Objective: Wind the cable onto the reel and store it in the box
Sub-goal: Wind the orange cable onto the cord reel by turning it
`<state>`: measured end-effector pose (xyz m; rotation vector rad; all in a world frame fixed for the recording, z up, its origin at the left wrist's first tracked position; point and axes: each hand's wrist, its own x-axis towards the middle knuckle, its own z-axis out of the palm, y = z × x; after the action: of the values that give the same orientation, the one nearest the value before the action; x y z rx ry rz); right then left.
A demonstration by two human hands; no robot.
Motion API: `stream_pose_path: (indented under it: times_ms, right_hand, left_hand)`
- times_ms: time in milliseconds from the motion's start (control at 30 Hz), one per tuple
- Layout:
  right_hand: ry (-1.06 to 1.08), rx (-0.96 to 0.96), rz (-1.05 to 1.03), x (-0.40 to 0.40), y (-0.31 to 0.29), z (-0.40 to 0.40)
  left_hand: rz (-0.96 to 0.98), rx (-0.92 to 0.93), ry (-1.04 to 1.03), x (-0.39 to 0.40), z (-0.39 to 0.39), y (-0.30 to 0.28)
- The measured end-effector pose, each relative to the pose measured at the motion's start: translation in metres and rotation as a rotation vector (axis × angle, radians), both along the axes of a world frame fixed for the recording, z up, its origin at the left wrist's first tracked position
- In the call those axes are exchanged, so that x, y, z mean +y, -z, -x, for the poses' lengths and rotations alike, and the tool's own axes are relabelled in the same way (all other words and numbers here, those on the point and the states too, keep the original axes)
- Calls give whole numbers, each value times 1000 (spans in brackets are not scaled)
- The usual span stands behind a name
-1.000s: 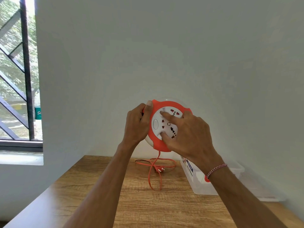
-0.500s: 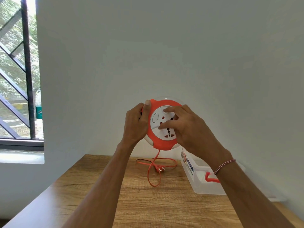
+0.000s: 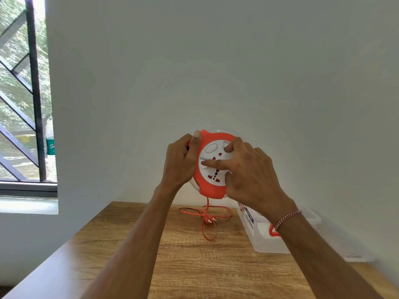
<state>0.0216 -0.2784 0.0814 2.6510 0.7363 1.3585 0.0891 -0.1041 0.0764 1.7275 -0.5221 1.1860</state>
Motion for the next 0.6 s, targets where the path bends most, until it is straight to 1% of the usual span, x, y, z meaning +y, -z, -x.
stream_pose_path:
  times_ms: [200, 433, 500, 600]
  right_hand:
    - [-5, -77, -146, 1, 5, -5]
    - [1, -63, -311, 9, 5, -4]
    - [-27, -36, -329, 8, 3, -4]
    - [-82, -56, -284, 2, 1, -5]
  left_hand:
    - [-4, -3, -15, 0, 1, -1]
    - [10, 11, -17, 0, 3, -2]
    - [15, 26, -11, -1, 4, -2]
    - [38, 46, -7, -1, 5, -2]
